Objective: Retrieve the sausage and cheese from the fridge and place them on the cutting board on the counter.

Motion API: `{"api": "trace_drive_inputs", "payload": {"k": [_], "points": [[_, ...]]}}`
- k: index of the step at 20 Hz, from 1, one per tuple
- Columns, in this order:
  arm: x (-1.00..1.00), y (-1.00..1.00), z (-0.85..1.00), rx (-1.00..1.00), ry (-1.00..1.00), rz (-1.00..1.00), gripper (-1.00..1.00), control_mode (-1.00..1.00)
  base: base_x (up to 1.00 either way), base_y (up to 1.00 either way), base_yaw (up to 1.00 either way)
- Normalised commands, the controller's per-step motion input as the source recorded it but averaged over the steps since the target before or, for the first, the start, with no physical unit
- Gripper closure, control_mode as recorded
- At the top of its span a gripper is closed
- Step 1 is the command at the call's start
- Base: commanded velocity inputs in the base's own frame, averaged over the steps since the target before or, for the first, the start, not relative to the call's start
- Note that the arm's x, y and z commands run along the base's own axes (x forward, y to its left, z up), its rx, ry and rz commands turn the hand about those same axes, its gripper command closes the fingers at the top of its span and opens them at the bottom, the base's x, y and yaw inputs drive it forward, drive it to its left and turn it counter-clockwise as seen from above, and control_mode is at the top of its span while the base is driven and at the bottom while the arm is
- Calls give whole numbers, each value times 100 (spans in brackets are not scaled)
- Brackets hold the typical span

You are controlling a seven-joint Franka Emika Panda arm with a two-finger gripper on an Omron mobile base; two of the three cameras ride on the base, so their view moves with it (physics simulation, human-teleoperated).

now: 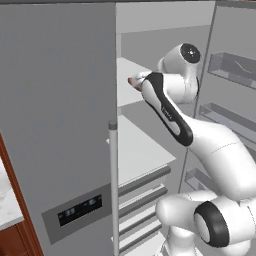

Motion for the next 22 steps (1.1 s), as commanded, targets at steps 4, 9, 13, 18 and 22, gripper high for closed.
{"api": "trace_drive_inputs", "payload": {"k": [4,9,13,18,22], "points": [[59,3,-5,2,1,0,-100,-100,0,0,0],[50,13,-11,0,8,0,-100,-100,0,0,0],[33,17,-8,0,7,0,-100,-100,0,0,0],[33,10,-9,0,7,-1,-100,-100,0,0,0],[27,7,-23,0,3,-1,-100,-100,0,0,0]]}}
